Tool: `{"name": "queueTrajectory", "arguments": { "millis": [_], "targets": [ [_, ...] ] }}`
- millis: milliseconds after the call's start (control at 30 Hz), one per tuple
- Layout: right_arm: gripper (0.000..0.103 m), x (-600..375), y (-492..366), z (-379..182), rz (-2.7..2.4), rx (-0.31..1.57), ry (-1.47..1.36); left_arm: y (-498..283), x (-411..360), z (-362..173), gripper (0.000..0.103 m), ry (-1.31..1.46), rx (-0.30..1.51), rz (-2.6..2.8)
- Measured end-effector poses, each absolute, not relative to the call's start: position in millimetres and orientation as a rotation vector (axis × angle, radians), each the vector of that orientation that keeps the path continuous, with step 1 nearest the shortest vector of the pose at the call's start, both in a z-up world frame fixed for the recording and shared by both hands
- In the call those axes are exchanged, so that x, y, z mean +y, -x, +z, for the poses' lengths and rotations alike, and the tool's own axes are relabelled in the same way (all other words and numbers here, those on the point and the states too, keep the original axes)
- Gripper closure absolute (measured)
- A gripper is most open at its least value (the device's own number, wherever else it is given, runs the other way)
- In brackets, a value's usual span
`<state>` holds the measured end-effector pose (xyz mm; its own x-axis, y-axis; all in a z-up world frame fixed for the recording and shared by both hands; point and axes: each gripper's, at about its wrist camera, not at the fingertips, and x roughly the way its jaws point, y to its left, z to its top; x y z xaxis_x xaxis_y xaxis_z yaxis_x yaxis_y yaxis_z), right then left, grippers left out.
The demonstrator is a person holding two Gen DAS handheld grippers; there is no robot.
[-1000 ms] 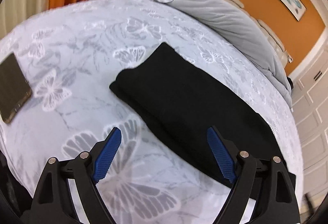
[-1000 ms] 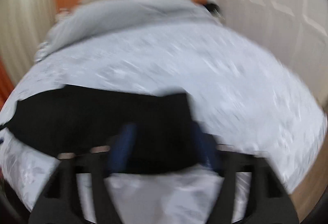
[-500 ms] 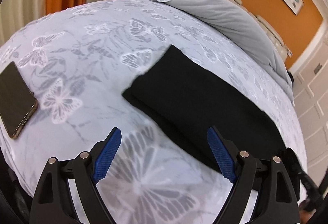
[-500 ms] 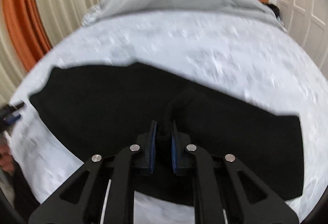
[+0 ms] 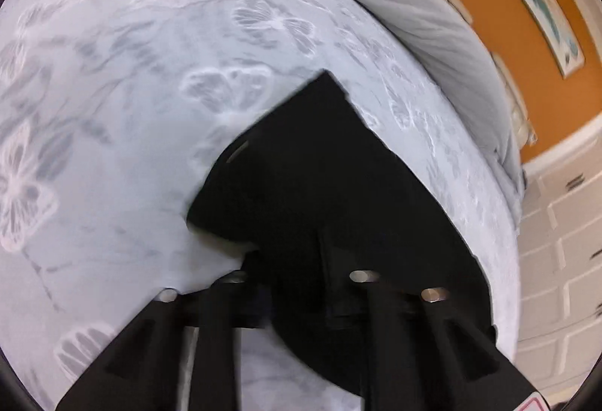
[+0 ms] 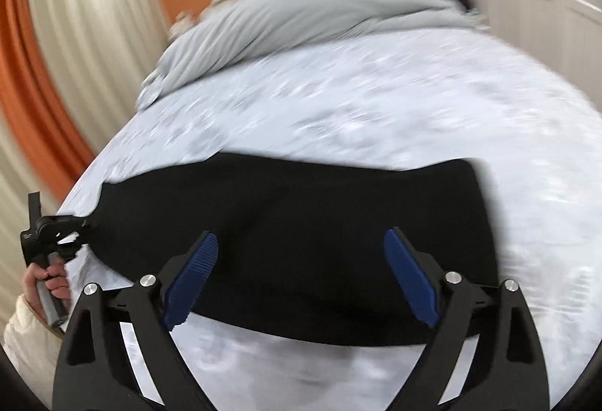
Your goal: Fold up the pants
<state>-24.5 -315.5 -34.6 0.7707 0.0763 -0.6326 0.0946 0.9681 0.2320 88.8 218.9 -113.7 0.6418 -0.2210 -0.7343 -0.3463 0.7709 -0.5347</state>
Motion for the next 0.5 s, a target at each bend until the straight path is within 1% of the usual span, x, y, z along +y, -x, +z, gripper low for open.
{"name": "queueTrajectory", "arguments": {
  "millis": [67, 100, 200, 267, 333, 367, 400, 433, 467, 500],
  "targets": [
    [0.015, -343.1, 38.2, -33.2, -0.064, 0.685, -0.28, -83.8, 192.1, -79.0, 0.092, 0.641, 0.82, 0.015],
    [0.015, -355.6, 42.4, -34.6, -0.078, 0.685, -0.3, -78.2, 169.0, -53.3, 0.092, 0.6, 0.777, -0.053],
    [0.015, -381.4, 45.9, -44.2, -0.097, 0.686, -0.369, -62.2, 99.3, -2.2, 0.092, 0.49, 0.706, -0.2],
    [0.015, -389.8, 49.4, -54.3, -0.076, 0.676, -0.421, -56.4, 56.0, 10.1, 0.091, 0.436, 0.711, -0.281],
    [0.015, -394.1, 49.8, -60.6, -0.055, 0.688, -0.463, -52.4, 4.3, 2.4, 0.09, 0.384, 0.77, -0.353],
    [0.015, -392.8, 49.2, -59.7, -0.034, 0.678, -0.46, -51.4, -21.4, -9.4, 0.086, 0.35, 0.814, -0.373],
    [0.015, -390.6, 48.3, -58.1, -0.009, 0.666, -0.443, -51.7, -37.4, -20.4, 0.075, 0.325, 0.846, -0.376],
    [0.015, -389.7, 49.0, -56.6, -0.01, 0.666, -0.432, -51.6, -63.9, -43.9, 0.067, 0.274, 0.911, -0.381],
    [0.015, -389.1, 47.7, -57.2, -0.006, 0.669, -0.432, -51.9, -80.5, -62.4, 0.051, 0.23, 0.969, -0.379],
    [0.015, -389.0, 46.1, -58.3, 0.006, 0.673, -0.443, -49.3, -91.8, -77.7, 0.049, 0.202, 1.021, -0.372]
  ]
}}
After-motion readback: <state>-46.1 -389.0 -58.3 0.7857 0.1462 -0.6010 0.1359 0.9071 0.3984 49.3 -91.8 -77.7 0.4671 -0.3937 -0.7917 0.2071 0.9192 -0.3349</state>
